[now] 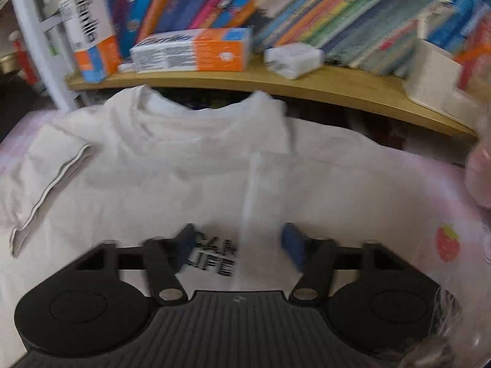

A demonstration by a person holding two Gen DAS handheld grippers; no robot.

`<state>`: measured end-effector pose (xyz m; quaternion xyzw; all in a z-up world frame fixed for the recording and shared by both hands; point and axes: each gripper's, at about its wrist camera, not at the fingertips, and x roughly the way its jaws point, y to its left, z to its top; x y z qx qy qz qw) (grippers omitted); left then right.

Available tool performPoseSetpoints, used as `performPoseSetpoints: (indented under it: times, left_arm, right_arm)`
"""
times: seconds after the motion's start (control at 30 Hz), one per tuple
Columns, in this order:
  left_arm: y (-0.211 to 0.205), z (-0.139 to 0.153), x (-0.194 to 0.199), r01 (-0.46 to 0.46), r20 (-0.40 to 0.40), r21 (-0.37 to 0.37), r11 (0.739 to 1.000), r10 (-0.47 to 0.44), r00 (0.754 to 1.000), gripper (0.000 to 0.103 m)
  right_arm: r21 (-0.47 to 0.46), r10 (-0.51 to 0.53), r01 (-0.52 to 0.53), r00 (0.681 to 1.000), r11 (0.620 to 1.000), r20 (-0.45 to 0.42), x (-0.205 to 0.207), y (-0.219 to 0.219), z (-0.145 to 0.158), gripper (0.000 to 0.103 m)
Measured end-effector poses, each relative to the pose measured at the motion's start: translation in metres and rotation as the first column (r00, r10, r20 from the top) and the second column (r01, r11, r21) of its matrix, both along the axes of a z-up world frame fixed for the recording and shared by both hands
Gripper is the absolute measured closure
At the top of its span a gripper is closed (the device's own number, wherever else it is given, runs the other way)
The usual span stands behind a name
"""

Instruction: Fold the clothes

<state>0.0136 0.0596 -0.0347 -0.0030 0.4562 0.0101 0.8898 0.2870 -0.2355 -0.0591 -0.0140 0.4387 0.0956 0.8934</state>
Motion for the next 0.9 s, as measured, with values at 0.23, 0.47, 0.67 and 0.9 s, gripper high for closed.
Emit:
performPoseSetpoints:
  times: [0.23,0.47,0.67,0.9]
  left_arm:
    - [0.001,0.006,0.001,-0.022,0.069,-0.004,1.000,0.023,0.997,0.004]
    - [0.003,0.005,-0.001,-0.118,0.144,-0.050,0.992,0.124,0.982,0.004]
    - [-0.014,0.004,0.003,-0.063,0.147,-0.037,0.997,0.068,0.987,0.004]
    - [-0.026,0.007,0.000,-0.014,0.162,-0.042,0.999,0.021,0.987,0.004]
  right_arm:
    - [0.043,0.035,-0.040,0.993,0.998,0.113,-0.081,0.001,0.025,0.039]
    - [0.001,0.165,-0.168,0.967,0.986,0.193,-0.237,0.012,0.028,0.036]
    - [-0.001,0.110,-0.111,0.987,0.994,0.117,-0.259,0.002,0.014,0.036]
    - [0.026,0.080,-0.083,0.992,0.996,0.099,-0.261,-0.007,0.017,0.035]
